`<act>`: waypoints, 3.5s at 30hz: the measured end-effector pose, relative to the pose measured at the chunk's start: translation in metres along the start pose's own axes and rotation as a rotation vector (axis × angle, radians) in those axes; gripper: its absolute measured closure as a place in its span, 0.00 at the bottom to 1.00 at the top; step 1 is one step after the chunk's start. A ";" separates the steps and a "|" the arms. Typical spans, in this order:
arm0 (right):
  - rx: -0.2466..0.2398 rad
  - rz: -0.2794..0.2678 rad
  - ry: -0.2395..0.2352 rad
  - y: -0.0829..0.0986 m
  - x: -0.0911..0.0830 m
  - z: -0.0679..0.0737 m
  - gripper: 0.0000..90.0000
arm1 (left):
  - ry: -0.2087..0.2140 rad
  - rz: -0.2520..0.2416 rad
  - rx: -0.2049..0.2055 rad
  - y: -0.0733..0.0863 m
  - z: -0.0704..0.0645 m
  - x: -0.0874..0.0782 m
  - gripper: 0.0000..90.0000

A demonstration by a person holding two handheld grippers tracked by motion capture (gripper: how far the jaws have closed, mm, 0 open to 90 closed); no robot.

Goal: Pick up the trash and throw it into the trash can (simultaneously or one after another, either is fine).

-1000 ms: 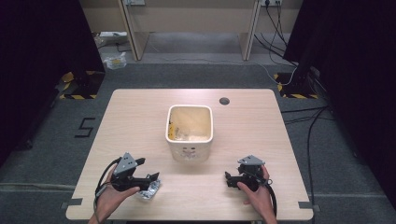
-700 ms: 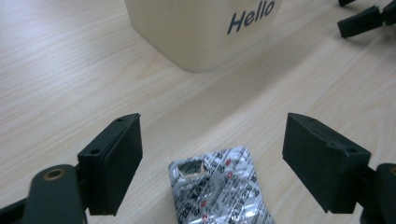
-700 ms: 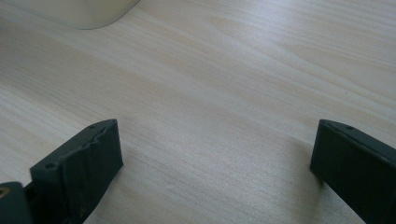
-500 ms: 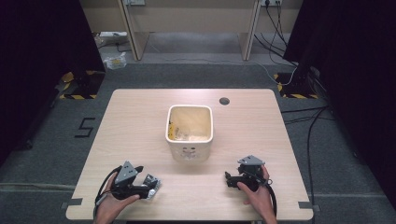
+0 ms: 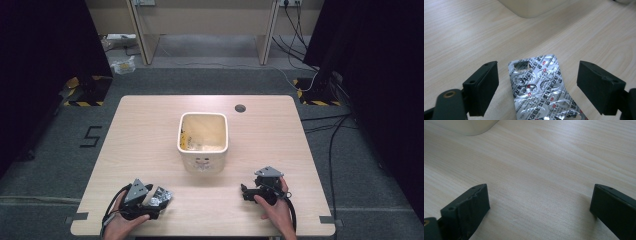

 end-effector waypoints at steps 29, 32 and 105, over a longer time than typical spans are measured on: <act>-0.002 -0.002 -0.003 0.000 0.000 0.001 0.03 | -0.036 0.030 0.005 0.012 -0.004 0.014 0.37; -0.002 -0.002 -0.003 0.000 0.000 0.001 0.03 | -0.036 0.029 0.006 0.012 -0.004 0.014 0.37; -0.001 -0.002 -0.004 0.000 0.000 0.000 0.03 | 0.037 -0.148 -0.056 -0.125 0.069 -0.047 0.38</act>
Point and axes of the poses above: each handheld gripper's, and its own axes: x roughly forward along the jaws, y roughly out of its underside, z roughly to its left, the point moved 5 cm from there along x, roughly forward along the jaws, and after that the axes turned 13 degrees about z, right-handed, at the moved point
